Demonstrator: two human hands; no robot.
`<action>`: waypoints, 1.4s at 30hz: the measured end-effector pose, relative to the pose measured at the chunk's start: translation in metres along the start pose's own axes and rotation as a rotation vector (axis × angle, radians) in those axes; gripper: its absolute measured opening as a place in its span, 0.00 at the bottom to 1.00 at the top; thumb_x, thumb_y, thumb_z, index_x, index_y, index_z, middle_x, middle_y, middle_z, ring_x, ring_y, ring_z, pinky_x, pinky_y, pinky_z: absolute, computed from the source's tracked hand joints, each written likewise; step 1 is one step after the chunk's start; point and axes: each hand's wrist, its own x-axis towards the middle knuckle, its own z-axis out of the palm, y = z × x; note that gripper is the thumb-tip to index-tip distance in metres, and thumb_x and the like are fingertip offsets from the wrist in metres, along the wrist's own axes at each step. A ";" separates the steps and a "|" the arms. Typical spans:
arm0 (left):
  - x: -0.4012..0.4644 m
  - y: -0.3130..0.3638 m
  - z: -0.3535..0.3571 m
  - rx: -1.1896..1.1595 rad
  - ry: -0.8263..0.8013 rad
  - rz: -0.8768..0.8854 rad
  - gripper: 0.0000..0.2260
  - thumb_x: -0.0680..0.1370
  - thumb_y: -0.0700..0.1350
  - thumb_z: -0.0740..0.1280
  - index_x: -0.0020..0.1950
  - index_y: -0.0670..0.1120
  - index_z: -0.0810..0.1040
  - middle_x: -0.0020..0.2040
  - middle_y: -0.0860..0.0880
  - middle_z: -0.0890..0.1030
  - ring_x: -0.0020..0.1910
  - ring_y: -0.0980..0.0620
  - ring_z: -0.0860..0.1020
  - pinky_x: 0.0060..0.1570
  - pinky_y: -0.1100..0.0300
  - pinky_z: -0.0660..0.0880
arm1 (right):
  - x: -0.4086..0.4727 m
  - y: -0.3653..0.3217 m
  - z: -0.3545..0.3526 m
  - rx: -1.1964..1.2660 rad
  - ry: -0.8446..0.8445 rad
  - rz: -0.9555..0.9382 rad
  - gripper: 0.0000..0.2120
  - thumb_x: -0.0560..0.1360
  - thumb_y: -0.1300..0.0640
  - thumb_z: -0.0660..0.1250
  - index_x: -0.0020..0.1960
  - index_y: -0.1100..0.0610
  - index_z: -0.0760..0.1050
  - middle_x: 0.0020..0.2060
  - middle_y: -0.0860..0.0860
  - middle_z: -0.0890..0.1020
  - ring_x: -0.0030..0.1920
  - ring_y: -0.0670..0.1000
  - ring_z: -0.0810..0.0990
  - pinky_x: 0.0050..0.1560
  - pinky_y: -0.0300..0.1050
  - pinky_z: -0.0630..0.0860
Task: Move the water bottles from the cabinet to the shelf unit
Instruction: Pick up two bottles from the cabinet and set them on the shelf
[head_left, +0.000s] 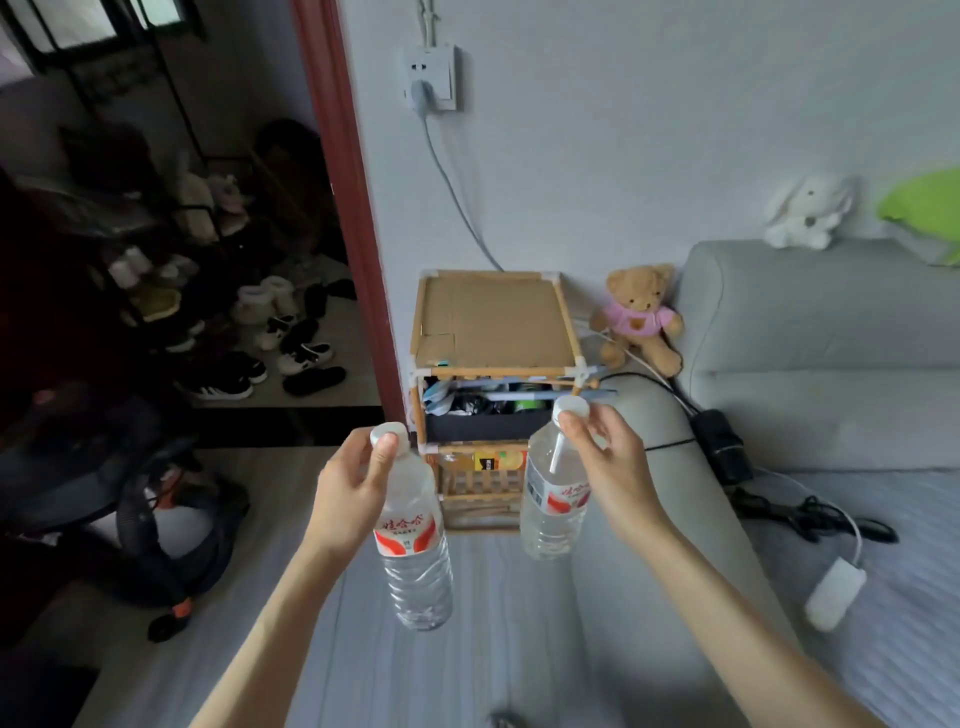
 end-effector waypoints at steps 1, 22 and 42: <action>0.015 0.003 0.006 0.008 0.006 0.005 0.18 0.69 0.66 0.56 0.44 0.54 0.74 0.43 0.53 0.80 0.44 0.56 0.77 0.43 0.61 0.73 | 0.018 -0.002 0.000 -0.013 -0.006 -0.006 0.05 0.75 0.51 0.64 0.48 0.52 0.75 0.44 0.44 0.81 0.48 0.38 0.77 0.45 0.26 0.71; 0.410 0.004 0.088 0.089 -0.077 0.180 0.24 0.72 0.64 0.58 0.53 0.44 0.74 0.38 0.56 0.76 0.39 0.64 0.74 0.38 0.75 0.67 | 0.387 0.006 0.080 -0.087 0.074 -0.027 0.20 0.68 0.34 0.63 0.48 0.49 0.75 0.46 0.51 0.81 0.48 0.49 0.80 0.53 0.56 0.77; 0.549 0.002 0.167 0.151 -0.117 0.040 0.15 0.77 0.50 0.61 0.58 0.42 0.71 0.46 0.50 0.76 0.47 0.52 0.74 0.41 0.68 0.68 | 0.548 0.024 0.118 -0.085 -0.018 0.030 0.15 0.74 0.49 0.65 0.56 0.56 0.70 0.52 0.50 0.77 0.54 0.49 0.74 0.47 0.37 0.67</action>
